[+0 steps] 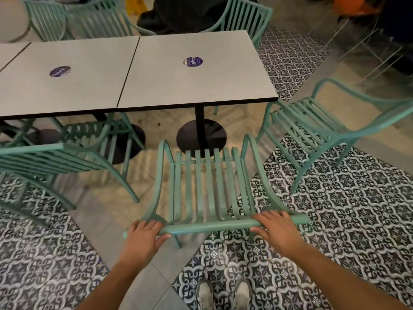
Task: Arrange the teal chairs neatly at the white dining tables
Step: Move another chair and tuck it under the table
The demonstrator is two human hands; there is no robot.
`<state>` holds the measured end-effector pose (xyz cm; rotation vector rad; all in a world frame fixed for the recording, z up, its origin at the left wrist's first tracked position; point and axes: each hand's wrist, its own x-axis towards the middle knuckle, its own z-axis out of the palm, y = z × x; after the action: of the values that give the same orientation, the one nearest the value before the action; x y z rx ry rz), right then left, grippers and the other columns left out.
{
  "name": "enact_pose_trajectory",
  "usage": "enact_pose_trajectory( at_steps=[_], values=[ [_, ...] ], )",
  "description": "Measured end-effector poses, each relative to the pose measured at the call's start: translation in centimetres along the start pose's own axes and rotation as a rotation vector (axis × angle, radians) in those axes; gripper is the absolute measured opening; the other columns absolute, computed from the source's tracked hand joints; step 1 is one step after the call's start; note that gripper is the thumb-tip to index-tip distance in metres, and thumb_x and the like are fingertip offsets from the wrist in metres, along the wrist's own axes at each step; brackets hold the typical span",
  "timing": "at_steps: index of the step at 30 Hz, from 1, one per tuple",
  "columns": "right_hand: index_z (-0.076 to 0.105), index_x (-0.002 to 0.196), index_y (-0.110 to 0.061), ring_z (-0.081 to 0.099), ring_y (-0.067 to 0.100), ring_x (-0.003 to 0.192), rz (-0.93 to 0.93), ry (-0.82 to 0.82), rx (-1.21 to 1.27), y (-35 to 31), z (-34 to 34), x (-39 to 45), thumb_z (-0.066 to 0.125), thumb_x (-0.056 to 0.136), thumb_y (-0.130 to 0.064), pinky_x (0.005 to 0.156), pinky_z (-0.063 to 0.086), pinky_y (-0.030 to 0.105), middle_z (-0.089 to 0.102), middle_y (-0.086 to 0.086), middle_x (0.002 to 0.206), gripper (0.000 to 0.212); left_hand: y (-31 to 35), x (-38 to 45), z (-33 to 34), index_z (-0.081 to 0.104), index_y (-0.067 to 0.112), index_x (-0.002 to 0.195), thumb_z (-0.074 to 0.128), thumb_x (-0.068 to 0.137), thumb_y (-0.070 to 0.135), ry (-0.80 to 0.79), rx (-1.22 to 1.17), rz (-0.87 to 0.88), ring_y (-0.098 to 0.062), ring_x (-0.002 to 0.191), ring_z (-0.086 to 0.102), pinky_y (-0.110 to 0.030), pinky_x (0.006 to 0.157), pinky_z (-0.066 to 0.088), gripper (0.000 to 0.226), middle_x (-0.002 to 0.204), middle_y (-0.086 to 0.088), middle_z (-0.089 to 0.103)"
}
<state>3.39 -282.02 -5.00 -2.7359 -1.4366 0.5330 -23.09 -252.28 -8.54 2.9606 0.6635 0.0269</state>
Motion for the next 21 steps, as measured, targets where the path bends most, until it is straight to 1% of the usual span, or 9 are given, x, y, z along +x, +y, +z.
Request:
enact_pose_trajectory(
  at_steps=[2, 4, 8, 10, 13, 16, 18, 20, 21],
  values=[
    [0.040, 0.137, -0.040, 0.045, 0.001, 0.116, 0.025, -0.038, 0.019, -0.1, -0.9, 1.2, 0.007, 0.081, -0.073, 0.101, 0.028, 0.029, 0.053, -0.022, 0.123, 0.073, -0.5, 1.3, -0.1, 0.064, 0.031, 0.097, 0.019, 0.093, 0.069, -0.018, -0.007, -0.014, -0.019, 0.084, 0.062, -0.045, 0.085, 0.047, 0.059, 0.089, 0.014, 0.066],
    [0.041, 0.136, -0.040, 0.046, 0.003, 0.118, 0.038, -0.041, 0.026, 0.0, -1.5, 2.4, 0.000, 0.073, -0.072, 0.105, 0.028, 0.031, 0.053, -0.022, 0.122, 0.082, -0.8, 2.6, -0.5, 0.064, 0.032, 0.099, 0.018, 0.092, 0.070, -0.054, -0.003, -0.031, -0.019, 0.086, 0.062, -0.046, 0.087, 0.047, 0.061, 0.090, 0.015, 0.066],
    [0.044, 0.134, -0.040, 0.047, 0.007, 0.118, 0.070, -0.042, 0.024, 0.2, -2.5, 4.8, 0.001, 0.072, -0.074, 0.108, 0.028, 0.037, 0.056, -0.020, 0.121, 0.083, -1.4, 5.3, -1.4, 0.063, 0.031, 0.104, 0.011, 0.087, 0.075, -0.129, -0.007, -0.053, -0.020, 0.094, 0.060, -0.050, 0.092, 0.044, 0.071, 0.097, 0.013, 0.067],
    [0.045, 0.133, -0.040, 0.047, 0.009, 0.118, 0.088, -0.054, 0.018, 0.3, -3.1, 5.9, 0.010, 0.077, -0.074, 0.109, 0.027, 0.038, 0.057, -0.019, 0.121, 0.074, -1.7, 6.7, -1.8, 0.060, 0.033, 0.114, 0.005, 0.082, 0.077, -0.200, 0.003, -0.077, -0.018, 0.105, 0.056, -0.049, 0.101, 0.037, 0.077, 0.108, 0.015, 0.064],
    [0.044, 0.134, -0.038, 0.046, 0.010, 0.121, 0.111, -0.048, 0.034, 0.2, -3.8, 7.5, 0.031, 0.091, -0.062, 0.113, 0.023, 0.040, 0.056, -0.017, 0.123, 0.051, -2.2, 8.5, -2.3, 0.055, 0.035, 0.119, -0.001, 0.078, 0.077, -0.228, 0.008, -0.104, -0.016, 0.114, 0.052, -0.048, 0.109, 0.029, 0.082, 0.117, 0.016, 0.060],
    [0.045, 0.133, -0.038, 0.046, 0.011, 0.122, 0.118, -0.022, 0.039, 0.5, -4.5, 8.9, 0.032, 0.092, -0.062, 0.114, 0.020, 0.043, 0.056, -0.016, 0.123, 0.050, -2.6, 10.0, -2.4, 0.054, 0.034, 0.119, 0.002, 0.080, 0.077, -0.239, 0.004, -0.107, -0.017, 0.114, 0.051, -0.047, 0.109, 0.029, 0.078, 0.117, 0.014, 0.060],
    [0.045, 0.135, -0.037, 0.042, 0.014, 0.128, 0.148, -0.026, 0.032, 0.8, -4.3, 9.9, 0.033, 0.091, -0.064, 0.117, 0.013, 0.048, 0.053, -0.013, 0.129, 0.053, -2.7, 11.0, -2.6, 0.056, 0.034, 0.115, 0.005, 0.082, 0.077, -0.242, -0.032, -0.135, -0.018, 0.113, 0.051, -0.048, 0.108, 0.029, 0.074, 0.113, 0.013, 0.060],
    [0.044, 0.138, -0.032, 0.037, 0.019, 0.135, 0.286, 0.124, 0.097, 1.1, -4.2, 10.2, 0.039, 0.087, -0.068, 0.117, 0.011, 0.051, 0.046, -0.004, 0.140, 0.063, -2.2, 11.4, -3.4, 0.060, 0.030, 0.111, 0.012, 0.084, 0.077, -0.138, -0.145, -0.303, -0.021, 0.109, 0.052, -0.048, 0.104, 0.032, 0.072, 0.108, 0.007, 0.061],
    [0.043, 0.140, -0.026, 0.039, 0.024, 0.134, 0.413, 0.295, 0.220, 0.9, -4.6, 10.0, 0.042, 0.083, -0.070, 0.115, 0.021, 0.050, 0.044, 0.002, 0.142, 0.072, -2.0, 11.4, -3.7, 0.060, 0.024, 0.114, 0.020, 0.089, 0.073, -0.022, -0.235, -0.467, -0.025, 0.110, 0.051, -0.047, 0.102, 0.035, 0.068, 0.112, -0.001, 0.061]
  ],
)
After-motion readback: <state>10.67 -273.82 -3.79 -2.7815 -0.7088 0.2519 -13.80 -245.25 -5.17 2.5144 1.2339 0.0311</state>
